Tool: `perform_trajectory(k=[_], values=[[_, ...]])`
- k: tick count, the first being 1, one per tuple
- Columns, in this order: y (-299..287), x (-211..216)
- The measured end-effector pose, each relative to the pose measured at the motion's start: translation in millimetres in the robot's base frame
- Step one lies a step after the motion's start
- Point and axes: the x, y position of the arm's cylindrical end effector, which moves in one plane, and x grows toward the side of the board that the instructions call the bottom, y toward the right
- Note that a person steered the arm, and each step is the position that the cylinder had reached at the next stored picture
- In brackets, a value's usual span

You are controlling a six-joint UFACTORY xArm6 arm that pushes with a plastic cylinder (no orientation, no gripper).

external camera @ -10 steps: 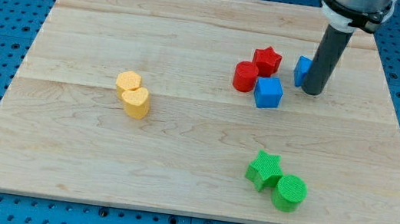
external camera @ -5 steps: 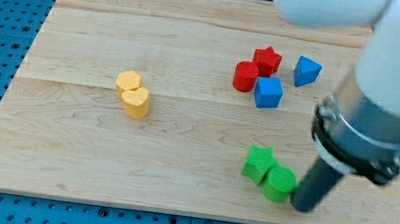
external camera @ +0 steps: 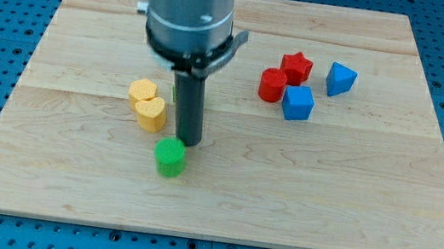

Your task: Slide the green star towards red circle

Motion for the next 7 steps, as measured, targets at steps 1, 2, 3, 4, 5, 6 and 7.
perform_trajectory(k=[1, 2, 3, 4, 5, 6, 7], values=[[-43, -34], [-44, -80], [-42, -111], [-71, -69], [-71, -35], [-43, -58], [2, -89]])
